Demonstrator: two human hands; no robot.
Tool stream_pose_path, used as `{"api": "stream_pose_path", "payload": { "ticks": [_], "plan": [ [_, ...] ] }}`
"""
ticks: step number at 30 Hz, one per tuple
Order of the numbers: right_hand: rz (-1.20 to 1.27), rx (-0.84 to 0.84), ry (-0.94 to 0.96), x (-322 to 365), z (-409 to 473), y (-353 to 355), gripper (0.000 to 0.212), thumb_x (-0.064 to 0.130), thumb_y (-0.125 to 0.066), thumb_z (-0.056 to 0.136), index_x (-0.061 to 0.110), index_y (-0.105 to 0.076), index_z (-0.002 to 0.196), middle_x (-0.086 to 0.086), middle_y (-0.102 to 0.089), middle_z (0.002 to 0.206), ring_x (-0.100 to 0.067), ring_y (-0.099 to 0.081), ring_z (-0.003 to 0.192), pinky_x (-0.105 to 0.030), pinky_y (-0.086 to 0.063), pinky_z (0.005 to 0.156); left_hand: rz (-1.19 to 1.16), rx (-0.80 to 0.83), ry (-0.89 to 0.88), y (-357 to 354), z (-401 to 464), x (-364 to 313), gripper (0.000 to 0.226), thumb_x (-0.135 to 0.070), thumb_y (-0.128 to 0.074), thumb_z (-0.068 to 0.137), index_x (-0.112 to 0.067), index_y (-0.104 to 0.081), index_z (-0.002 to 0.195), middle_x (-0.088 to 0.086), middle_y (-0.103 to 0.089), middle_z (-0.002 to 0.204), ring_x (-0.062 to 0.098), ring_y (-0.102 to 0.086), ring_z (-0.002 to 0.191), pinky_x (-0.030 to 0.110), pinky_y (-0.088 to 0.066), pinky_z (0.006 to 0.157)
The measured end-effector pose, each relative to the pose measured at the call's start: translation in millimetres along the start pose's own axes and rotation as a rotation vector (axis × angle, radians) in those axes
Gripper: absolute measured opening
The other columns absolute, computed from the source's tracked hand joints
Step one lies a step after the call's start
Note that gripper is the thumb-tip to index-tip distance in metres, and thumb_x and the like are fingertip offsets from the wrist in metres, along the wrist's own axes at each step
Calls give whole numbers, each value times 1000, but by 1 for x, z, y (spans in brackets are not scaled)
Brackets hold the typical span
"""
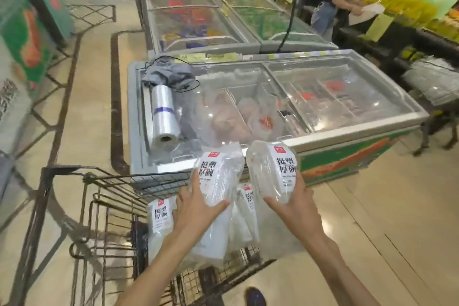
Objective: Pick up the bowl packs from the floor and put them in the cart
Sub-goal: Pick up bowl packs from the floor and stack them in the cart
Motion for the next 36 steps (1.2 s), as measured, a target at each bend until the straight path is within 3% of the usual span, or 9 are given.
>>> {"api": "stream_pose_path", "payload": {
  "ticks": [3, 6, 9, 14, 22, 26, 28, 32, 36],
  "plan": [
    [-22, 86, 18, -15, 48, -14, 118, 76, -67, 61, 44, -4, 156, -10, -52, 131, -33, -48, 116, -56, -53, 86, -46, -76, 76, -31, 24, -4, 130, -76, -76, 67, -61, 26, 147, 21, -14, 164, 45, -32, 145, 68, -37, 108],
    [-23, 148, 39, -35, 91, -24, 117, 77, -66, 61, 41, -7, 156, -7, -51, 128, -31, -48, 112, -54, -53, 84, -99, -135, 134, -67, 45, -12, 129, -69, -80, 67, -66, 23, 145, 19, -24, 163, 46, -30, 146, 72, -35, 106],
    [-28, 206, 32, -57, 124, -34, 119, 74, -70, 64, 44, -1, 156, -4, -45, 119, -33, -55, 103, -53, -55, 81, -64, -164, 267, -108, 62, -15, 129, -71, -77, 69, -62, 25, 146, 21, -38, 150, 45, -44, 133, 65, -42, 102],
    [-80, 258, -16, -100, 154, -57, 119, 68, -74, 72, 47, 8, 155, -2, -42, 108, -30, -55, 96, -48, -53, 78, 14, -160, 455, -177, 95, -3, 126, -78, -67, 73, -45, 23, 154, 18, -27, 159, 39, -35, 141, 58, -36, 109],
    [-149, 302, -161, -153, 163, -122, 125, 72, -76, 63, 39, -1, 158, -12, -43, 138, -37, -51, 121, -53, -50, 93, 143, -212, 540, -262, 151, 38, 127, -81, -65, 72, -33, 15, 159, 19, -33, 153, 35, -43, 133, 52, -44, 103],
    [-141, 262, -168, -161, 164, -152, 135, 83, -67, 50, 40, -3, 160, -11, -43, 136, -35, -49, 124, -53, -46, 96, 275, -264, 512, -286, 164, 60, 138, -79, -70, 68, -33, 24, 158, 21, -42, 140, 33, -51, 115, 48, -51, 88],
    [-153, 243, -145, -162, 163, -163, 133, 88, -57, 48, 41, -2, 160, -11, -45, 133, -36, -49, 123, -53, -45, 96, 294, -296, 523, -291, 166, 65, 136, -79, -71, 67, -32, 15, 161, 21, -46, 137, 33, -53, 108, 48, -51, 83],
    [-217, 205, -107, -164, 163, -180, 131, 76, -76, 58, 40, -1, 160, -15, -48, 133, -38, -49, 120, -55, -48, 94, 261, -354, 537, -287, 160, 63, 124, -81, -73, 64, -29, -16, 162, 24, -54, 130, 36, -55, 102, 47, -48, 79],
    [-189, 170, -125, -160, 164, -189, 128, 68, -81, 63, 40, -1, 160, -17, -44, 138, -39, -44, 126, -58, -42, 100, 254, -328, 574, -283, 155, 62, 121, -81, -73, 62, -28, -24, 159, 25, -52, 130, 36, -51, 108, 51, -45, 84]
  ]
}}
Point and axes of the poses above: each hand's wrist, its own z-axis towards the middle knuckle, its own y-axis out of the back of the hand, x = y × z, the point moved 4 cm from there along z, towards the middle knuckle
